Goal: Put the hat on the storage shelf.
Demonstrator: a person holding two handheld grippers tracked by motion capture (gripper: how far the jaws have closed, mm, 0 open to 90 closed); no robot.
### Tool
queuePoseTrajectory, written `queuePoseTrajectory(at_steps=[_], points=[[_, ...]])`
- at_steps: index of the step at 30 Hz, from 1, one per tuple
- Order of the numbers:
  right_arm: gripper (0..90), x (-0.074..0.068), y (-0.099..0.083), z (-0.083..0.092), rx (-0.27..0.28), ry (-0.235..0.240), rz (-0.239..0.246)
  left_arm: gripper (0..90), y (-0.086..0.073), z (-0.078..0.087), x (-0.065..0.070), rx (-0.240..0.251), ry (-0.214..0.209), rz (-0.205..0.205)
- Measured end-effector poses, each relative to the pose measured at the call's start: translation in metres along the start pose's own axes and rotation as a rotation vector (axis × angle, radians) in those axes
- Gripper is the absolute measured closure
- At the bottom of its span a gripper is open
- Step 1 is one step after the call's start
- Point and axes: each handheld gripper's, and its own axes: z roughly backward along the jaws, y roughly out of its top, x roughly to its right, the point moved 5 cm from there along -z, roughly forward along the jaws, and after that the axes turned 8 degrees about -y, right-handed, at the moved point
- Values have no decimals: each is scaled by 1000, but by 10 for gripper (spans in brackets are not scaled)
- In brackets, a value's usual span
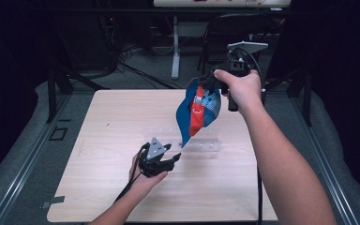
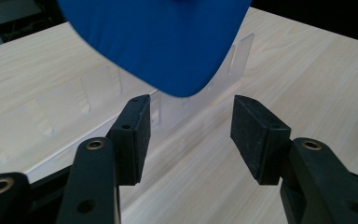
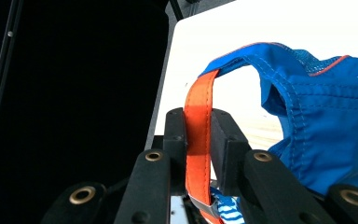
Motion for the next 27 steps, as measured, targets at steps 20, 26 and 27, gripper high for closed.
queuePoseTrajectory(at_steps=[20,26,27], points=[[775,3,-4,1,-15,-9,15,771,10,-19,-1,-40,78,-82],[775,5,-5,1,-17,-11,14,851,10,-11,-6,-32,81,-91],[775,5,-5,1,-17,-11,14,855,10,-11,-6,-32,81,-91]])
